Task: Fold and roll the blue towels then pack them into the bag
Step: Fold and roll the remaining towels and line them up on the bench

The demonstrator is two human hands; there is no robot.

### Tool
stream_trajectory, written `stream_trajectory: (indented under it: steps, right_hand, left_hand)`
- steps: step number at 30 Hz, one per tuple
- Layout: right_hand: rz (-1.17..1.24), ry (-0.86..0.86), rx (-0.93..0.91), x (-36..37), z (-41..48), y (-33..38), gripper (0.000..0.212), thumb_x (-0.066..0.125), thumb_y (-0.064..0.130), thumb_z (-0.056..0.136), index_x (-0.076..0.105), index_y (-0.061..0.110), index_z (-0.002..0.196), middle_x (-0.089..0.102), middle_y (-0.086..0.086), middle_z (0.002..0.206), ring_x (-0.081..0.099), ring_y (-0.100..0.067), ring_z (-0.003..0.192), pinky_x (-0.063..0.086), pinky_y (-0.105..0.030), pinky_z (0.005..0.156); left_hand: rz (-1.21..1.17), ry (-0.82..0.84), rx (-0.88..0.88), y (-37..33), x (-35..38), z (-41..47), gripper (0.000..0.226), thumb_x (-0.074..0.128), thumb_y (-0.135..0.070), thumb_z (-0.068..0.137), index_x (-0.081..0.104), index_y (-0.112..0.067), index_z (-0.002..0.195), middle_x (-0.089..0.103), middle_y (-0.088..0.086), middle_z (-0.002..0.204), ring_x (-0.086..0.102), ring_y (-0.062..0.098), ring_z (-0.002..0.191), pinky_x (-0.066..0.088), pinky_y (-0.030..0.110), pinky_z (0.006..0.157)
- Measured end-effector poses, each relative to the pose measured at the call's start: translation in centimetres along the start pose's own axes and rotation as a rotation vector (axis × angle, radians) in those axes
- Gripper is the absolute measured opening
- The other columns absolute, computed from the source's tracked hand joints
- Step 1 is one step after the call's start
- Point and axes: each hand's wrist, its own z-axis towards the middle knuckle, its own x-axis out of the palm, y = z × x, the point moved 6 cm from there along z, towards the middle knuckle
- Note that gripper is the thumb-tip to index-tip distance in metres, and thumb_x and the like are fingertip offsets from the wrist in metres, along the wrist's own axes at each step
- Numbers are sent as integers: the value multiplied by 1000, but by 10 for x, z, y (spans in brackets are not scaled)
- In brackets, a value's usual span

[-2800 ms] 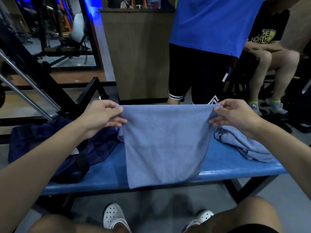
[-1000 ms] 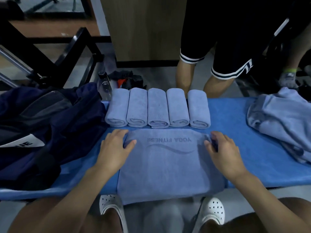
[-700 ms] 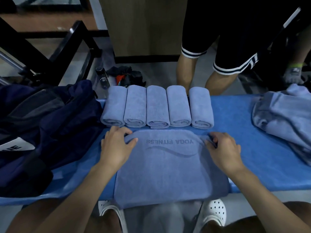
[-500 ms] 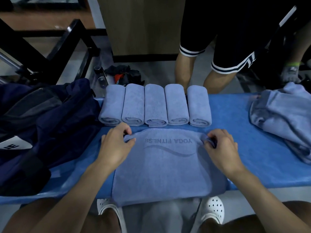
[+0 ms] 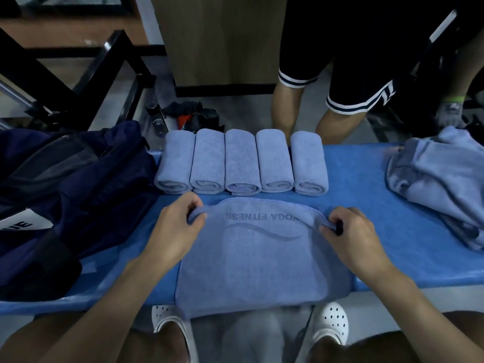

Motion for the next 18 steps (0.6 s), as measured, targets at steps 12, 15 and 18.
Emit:
stream_trajectory:
  steps: [12,15,18]
  right_hand:
    - [72,-27,63,-8,1,-2,15,71,11,82,62,15,71,53,2,58,48,-10,58,38,-17,54]
    - [112,-69,68,-13,0,-3,24,70,11,82,60,17,62,48,7,48,44,-10,52,36,-16,52]
    - [260,-73,122,-18,-2,-9,23,70,12,83,64,21,63,53,14,49,46,-3,51,37,-14,49]
  left_hand:
    - [-15,-35,12,-2,-5,0,27,70,-20,88,60,-7,66,54,7,61,42,5,56,36,21,54]
    - [-89,-56,54,-4,-8,1,39,67,-21,91,52,5,67,48,17,65,39,8,60,34,27,56]
    - [-169,-71,111,-15,-16,-2,43,65,-17,95,43,2,61,36,6,59,35,8,59,31,24,55]
